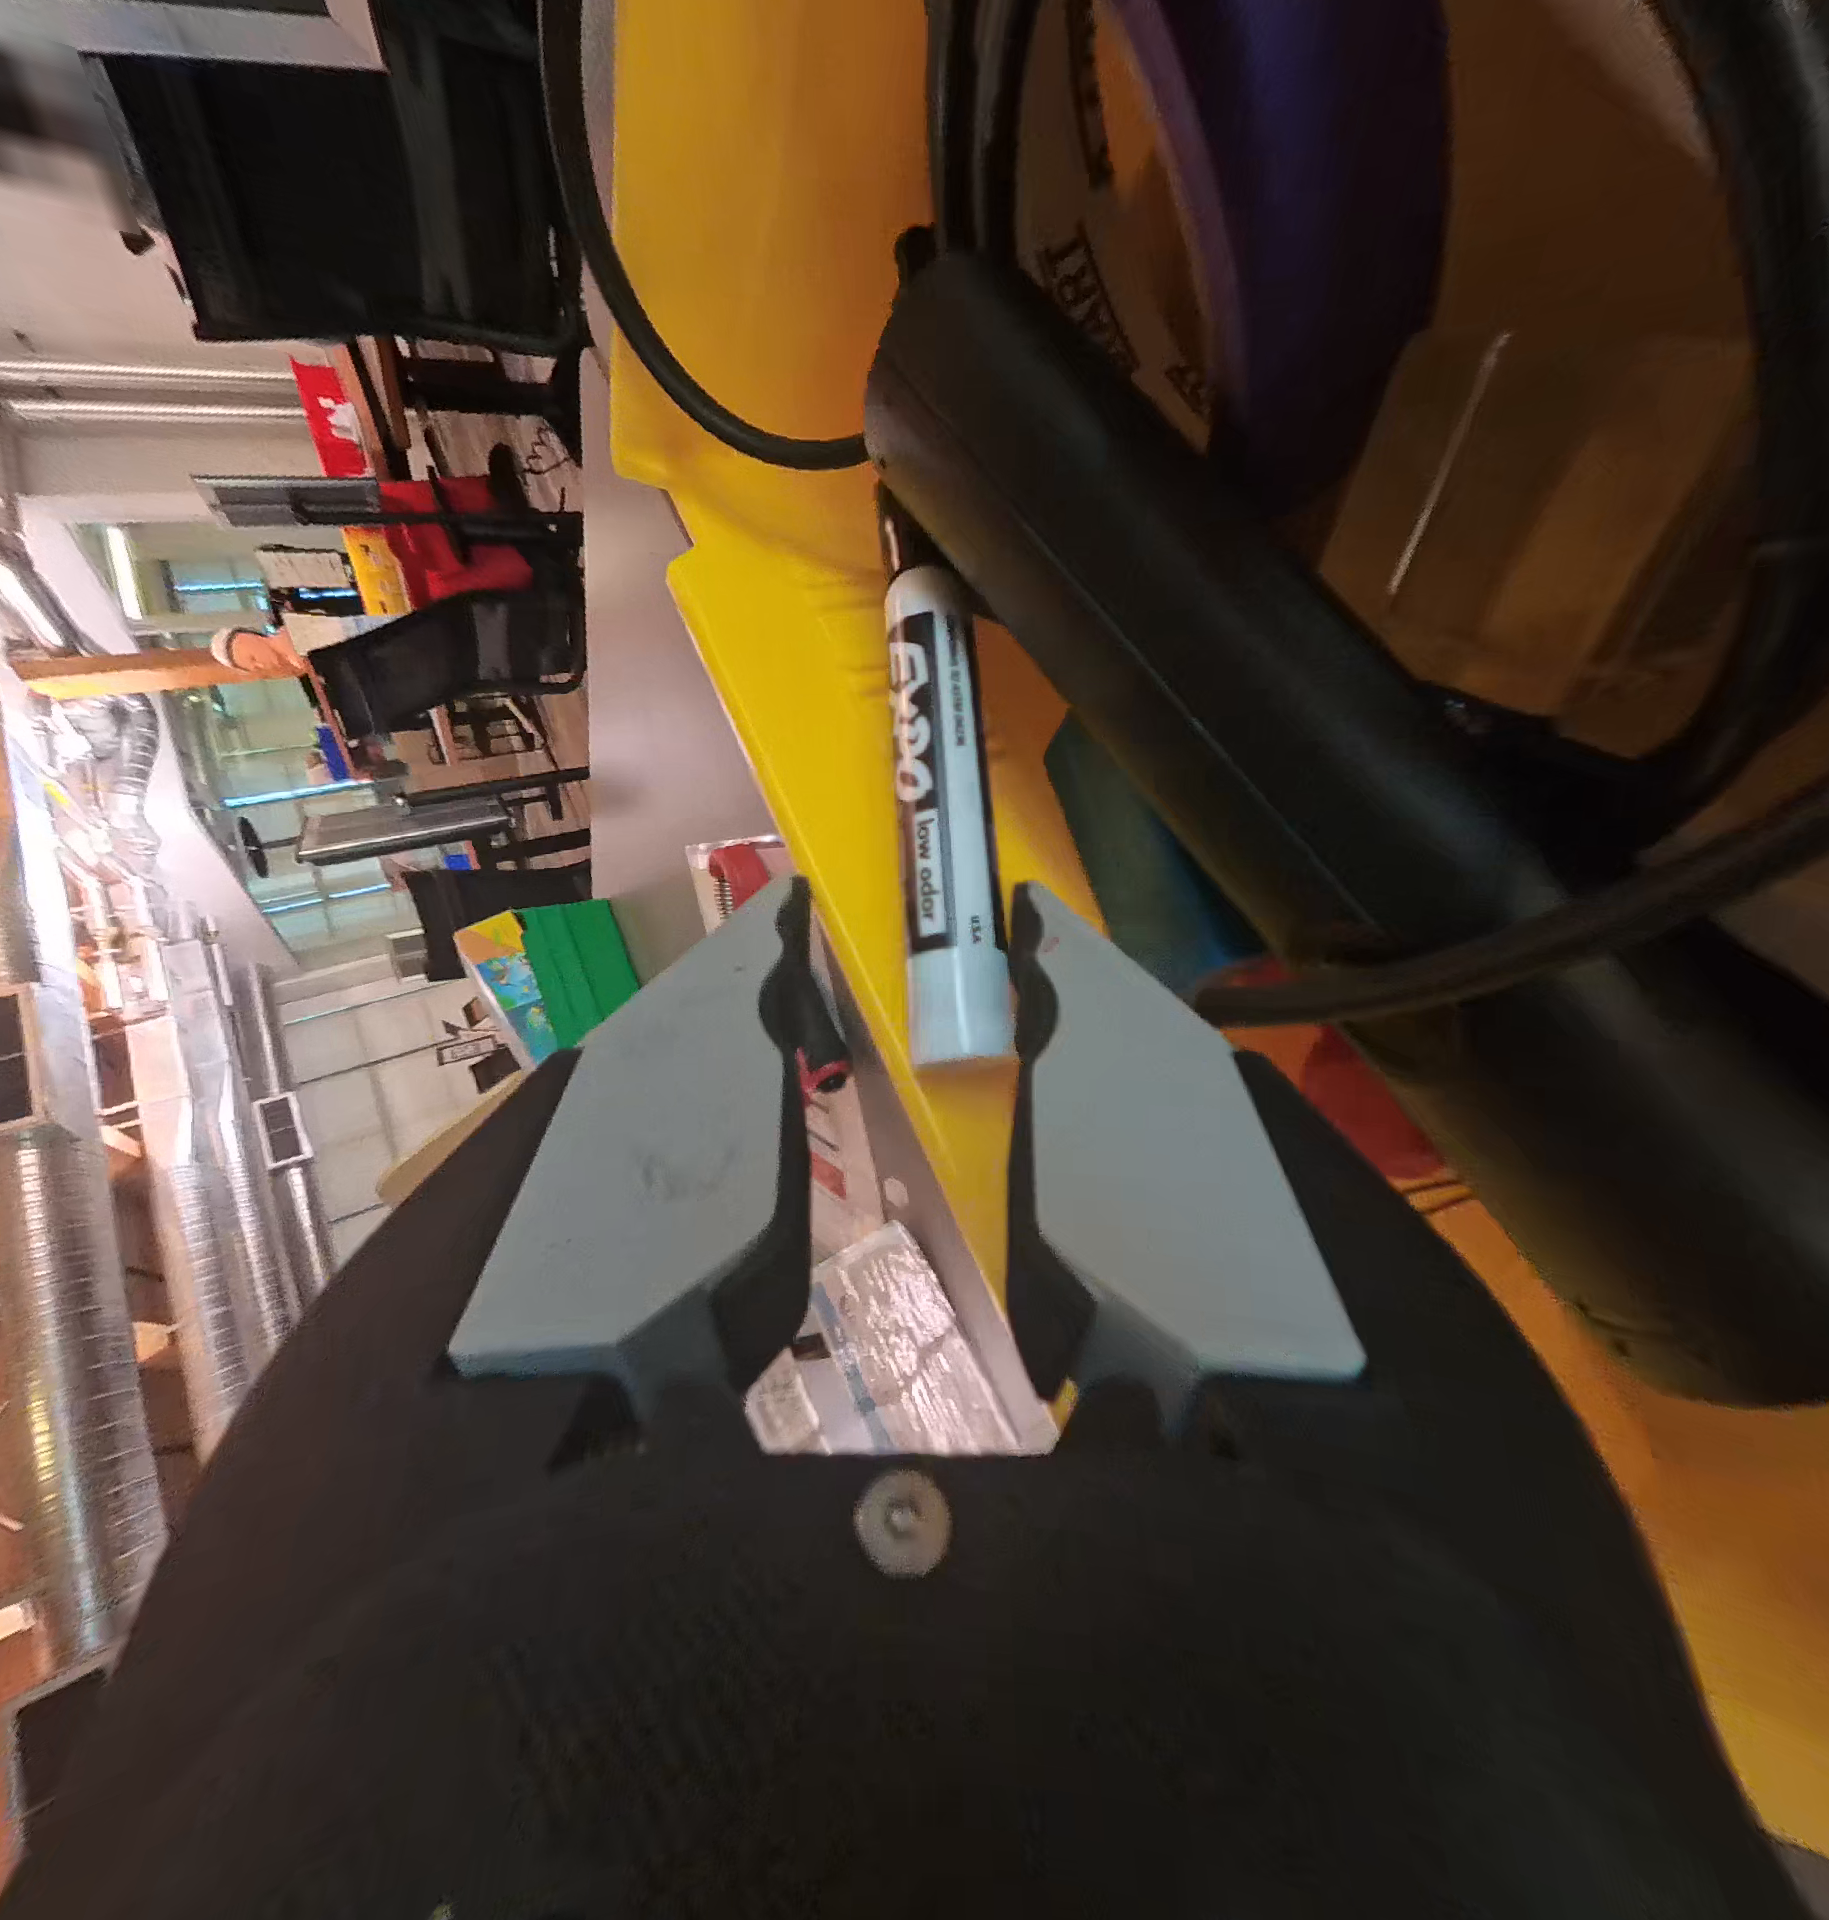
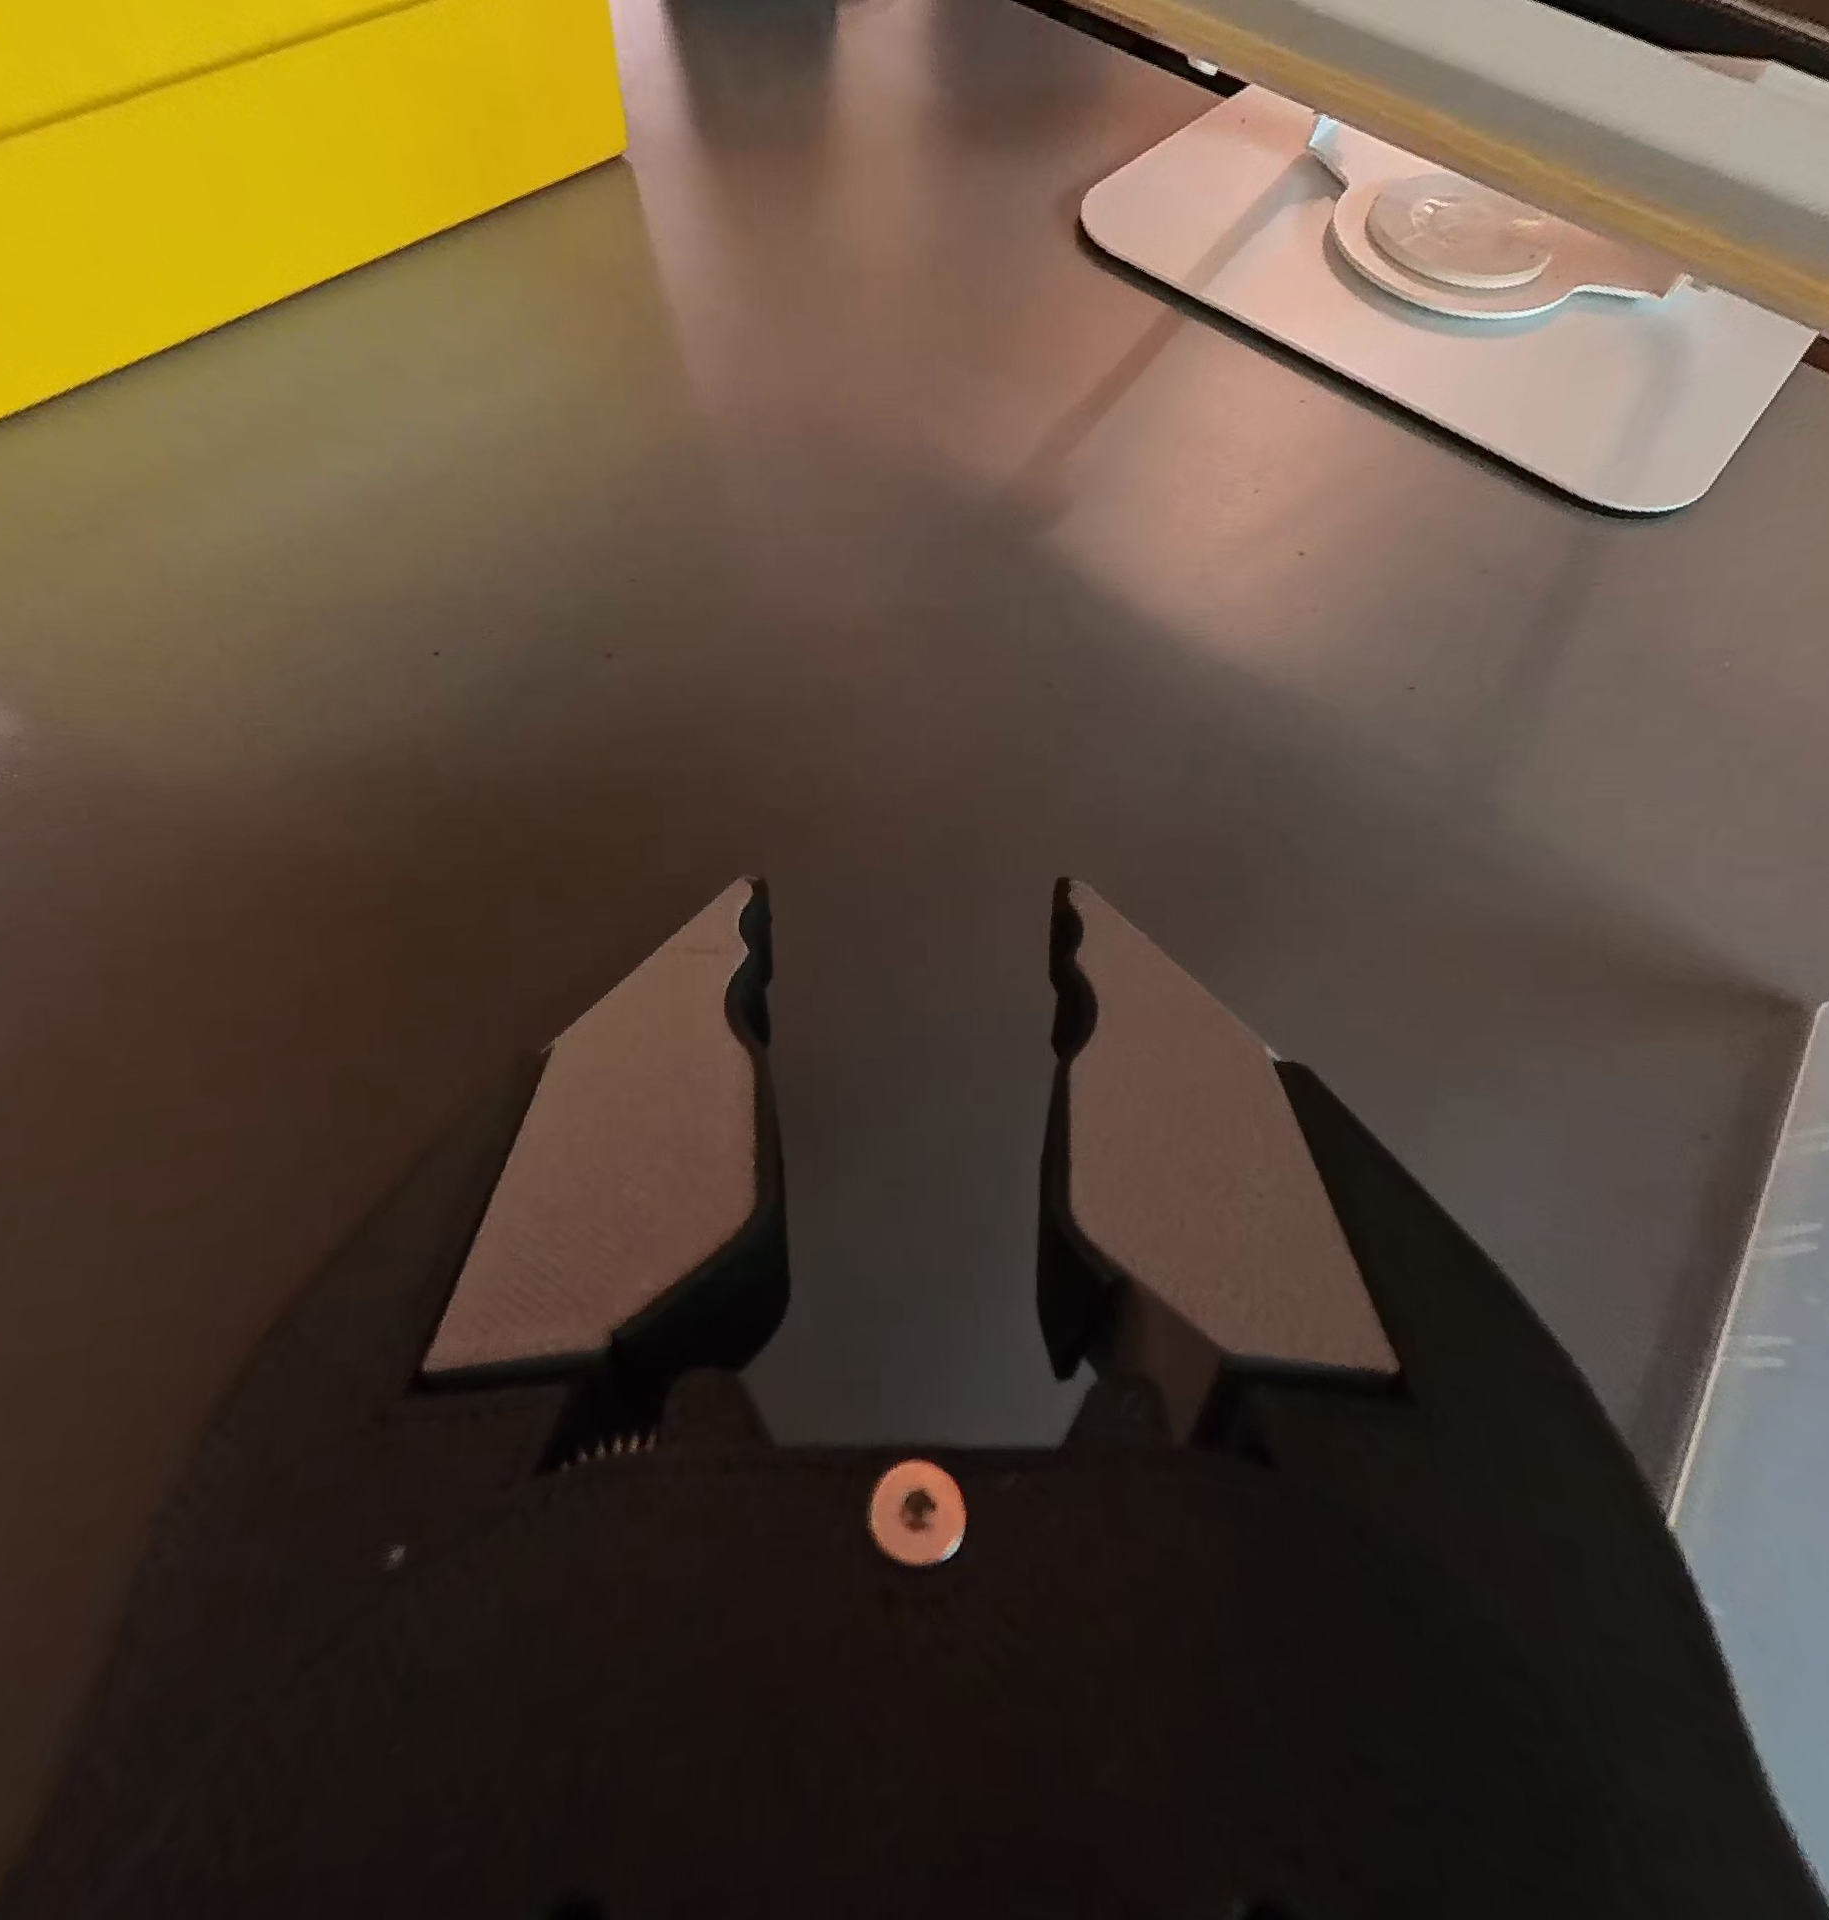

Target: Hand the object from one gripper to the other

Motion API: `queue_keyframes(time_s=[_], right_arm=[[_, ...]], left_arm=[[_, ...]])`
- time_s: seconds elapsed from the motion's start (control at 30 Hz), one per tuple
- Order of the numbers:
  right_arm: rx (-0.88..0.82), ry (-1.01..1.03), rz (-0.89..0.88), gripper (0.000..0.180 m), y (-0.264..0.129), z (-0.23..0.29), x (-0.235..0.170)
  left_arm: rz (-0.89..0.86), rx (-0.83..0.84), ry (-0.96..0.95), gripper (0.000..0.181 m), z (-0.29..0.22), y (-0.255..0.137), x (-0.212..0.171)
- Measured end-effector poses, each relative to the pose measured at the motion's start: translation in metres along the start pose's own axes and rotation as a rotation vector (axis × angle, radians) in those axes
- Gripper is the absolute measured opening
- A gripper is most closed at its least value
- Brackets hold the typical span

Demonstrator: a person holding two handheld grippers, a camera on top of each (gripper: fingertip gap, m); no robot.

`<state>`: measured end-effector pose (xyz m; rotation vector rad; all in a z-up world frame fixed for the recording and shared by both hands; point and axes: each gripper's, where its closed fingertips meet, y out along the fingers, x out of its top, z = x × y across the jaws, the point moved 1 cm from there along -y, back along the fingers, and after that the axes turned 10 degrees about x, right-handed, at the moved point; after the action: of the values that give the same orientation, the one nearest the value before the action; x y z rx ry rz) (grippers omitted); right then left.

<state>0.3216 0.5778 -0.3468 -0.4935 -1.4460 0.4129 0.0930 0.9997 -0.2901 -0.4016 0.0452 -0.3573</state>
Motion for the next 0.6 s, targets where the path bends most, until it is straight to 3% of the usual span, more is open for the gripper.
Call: queue_keyframes(time_s=[0.1,0.23,0.33,0.4,0.47,0.6], right_arm=[[0.0,-0.012,0.007,0.049,0.001,0.001,-0.001],[0.004,-0.012,0.015,0.049,0.001,0.002,-0.001],[0.009,-0.012,0.011,0.048,0.001,0.002,-0.001],[0.011,-0.014,0.012,0.048,0.001,0.003,-0.001],[0.012,-0.017,0.017,0.047,0.002,0.003,-0.002],[0.011,-0.022,0.024,0.047,0.002,0.004,-0.002]], left_arm=[[0.034,-0.052,-0.032,0.053,-0.004,0.002,-0.006],[0.034,-0.011,-0.045,0.032,0.003,0.007,-0.003],[0.021,0.017,-0.014,0.031,0.006,0.009,-0.002],[-0.017,0.118,0.008,0.018,0.024,0.005,0.002],[-0.043,0.211,0.051,0.02,0.041,-0.002,0.005],[-0.092,0.234,-0.001,0.017,0.057,-0.015,0.011]])
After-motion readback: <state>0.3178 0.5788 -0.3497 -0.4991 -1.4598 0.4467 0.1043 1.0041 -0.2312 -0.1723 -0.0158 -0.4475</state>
